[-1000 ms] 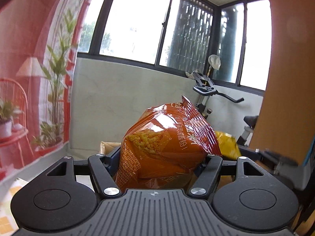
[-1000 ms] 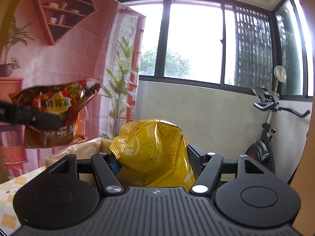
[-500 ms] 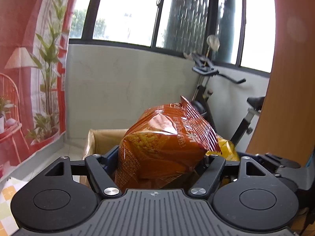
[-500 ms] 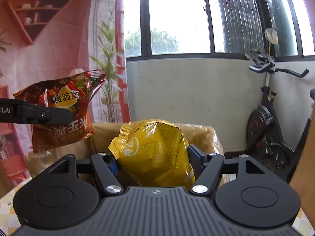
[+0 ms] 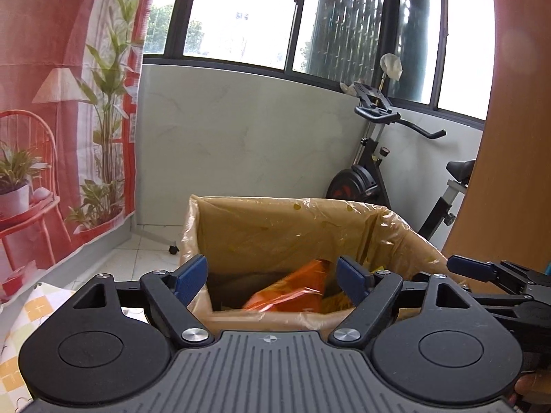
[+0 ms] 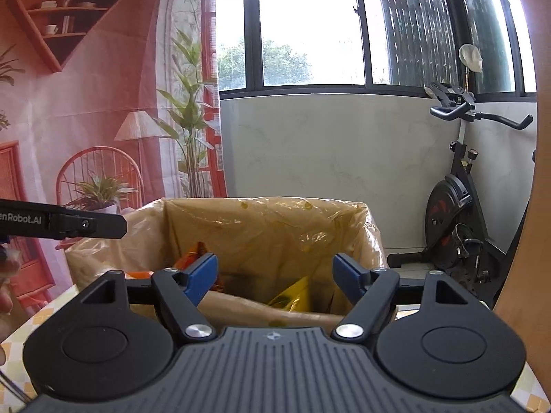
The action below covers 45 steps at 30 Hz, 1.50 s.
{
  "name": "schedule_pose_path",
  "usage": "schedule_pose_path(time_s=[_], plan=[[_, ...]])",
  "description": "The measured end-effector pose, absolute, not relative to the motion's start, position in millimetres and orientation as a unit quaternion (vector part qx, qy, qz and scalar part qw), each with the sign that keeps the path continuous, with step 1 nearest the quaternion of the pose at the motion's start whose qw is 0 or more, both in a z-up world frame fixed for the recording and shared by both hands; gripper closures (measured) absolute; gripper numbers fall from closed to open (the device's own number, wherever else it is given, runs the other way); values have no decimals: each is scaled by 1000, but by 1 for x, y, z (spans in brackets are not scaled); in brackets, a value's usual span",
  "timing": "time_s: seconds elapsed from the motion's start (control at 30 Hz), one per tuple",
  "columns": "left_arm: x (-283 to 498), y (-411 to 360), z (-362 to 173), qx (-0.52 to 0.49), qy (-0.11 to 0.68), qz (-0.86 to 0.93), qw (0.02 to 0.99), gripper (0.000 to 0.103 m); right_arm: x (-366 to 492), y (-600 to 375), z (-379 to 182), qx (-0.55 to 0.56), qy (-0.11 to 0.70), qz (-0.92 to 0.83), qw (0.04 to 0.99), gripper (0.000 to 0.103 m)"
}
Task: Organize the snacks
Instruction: 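Open both grippers to release the bags into the box, then move both tools back toward the remaining snack bags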
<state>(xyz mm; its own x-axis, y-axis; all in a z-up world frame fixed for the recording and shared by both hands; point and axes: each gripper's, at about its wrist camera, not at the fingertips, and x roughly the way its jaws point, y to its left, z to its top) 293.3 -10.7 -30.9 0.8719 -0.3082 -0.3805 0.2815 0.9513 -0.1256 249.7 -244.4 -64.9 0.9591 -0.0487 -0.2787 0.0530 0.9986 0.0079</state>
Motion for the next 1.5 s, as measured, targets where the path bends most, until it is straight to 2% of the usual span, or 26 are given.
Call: schedule_pose_path(time_s=[0.67, 1.0, 1.37, 1.5], plan=[[206, 24, 1, 1, 162, -135, 977, 19, 152, -192, -70, 10, 127, 3, 992, 26], [170, 42, -25, 20, 169, -134, 976, 19, 116, -181, -93, 4, 138, -5, 990, 26], [175, 59, -71, -4, 207, -136, 969, 19, 117, -176, -140, -48, 187, -18, 981, 26], [179, 61, -87, -10, 225, -137, 965, 19, 124, -183, -162, -32, 217, -25, 975, 26]])
